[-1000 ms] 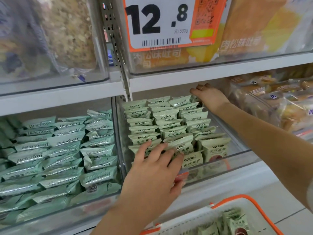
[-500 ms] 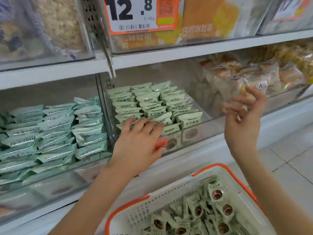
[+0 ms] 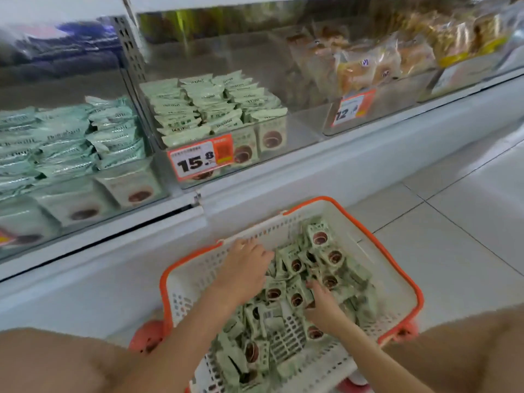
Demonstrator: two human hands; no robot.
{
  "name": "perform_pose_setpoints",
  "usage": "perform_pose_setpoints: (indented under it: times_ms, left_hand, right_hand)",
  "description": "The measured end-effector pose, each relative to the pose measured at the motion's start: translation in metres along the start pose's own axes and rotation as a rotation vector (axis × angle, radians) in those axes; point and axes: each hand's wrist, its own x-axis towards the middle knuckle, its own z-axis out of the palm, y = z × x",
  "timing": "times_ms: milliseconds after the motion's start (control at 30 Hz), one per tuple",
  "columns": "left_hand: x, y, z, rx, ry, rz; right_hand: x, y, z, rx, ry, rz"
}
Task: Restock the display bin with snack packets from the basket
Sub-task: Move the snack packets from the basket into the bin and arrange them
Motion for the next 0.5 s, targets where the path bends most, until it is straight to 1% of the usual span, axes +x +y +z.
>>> perform_pose_setpoints:
  times_ms: [67, 133, 233, 333, 433, 500]
  left_hand:
    - [-0.015, 0.013, 0.037, -0.101, -0.142, -0.096]
    - [-0.031, 0.021, 0.066, -0.178, -0.256, -0.165]
    - [-0.048, 0.027, 0.101, -0.256, -0.396, -0.239]
    - [-0.052, 0.027, 0.117, -0.318, -0.457, -0.287]
    - [-0.051, 0.029, 0.127, -0.365, -0.484, -0.324]
    - [-0.052, 0.030, 0.133, -0.386, -0.521, -0.335]
  right_hand:
    - [0.004, 0.013, 0.010, -0.129, -0.057, 0.033]
    - [0.005, 0.024, 0.019, -0.250, -0.158, 0.080]
    - [0.010, 0.037, 0.035, -0.365, -0.249, 0.140]
    - [0.022, 0.038, 0.045, -0.362, -0.276, 0.191]
    - [0.036, 0.033, 0.053, -0.322, -0.245, 0.228]
    - [0.042, 0.032, 0.061, -0.293, -0.266, 0.272]
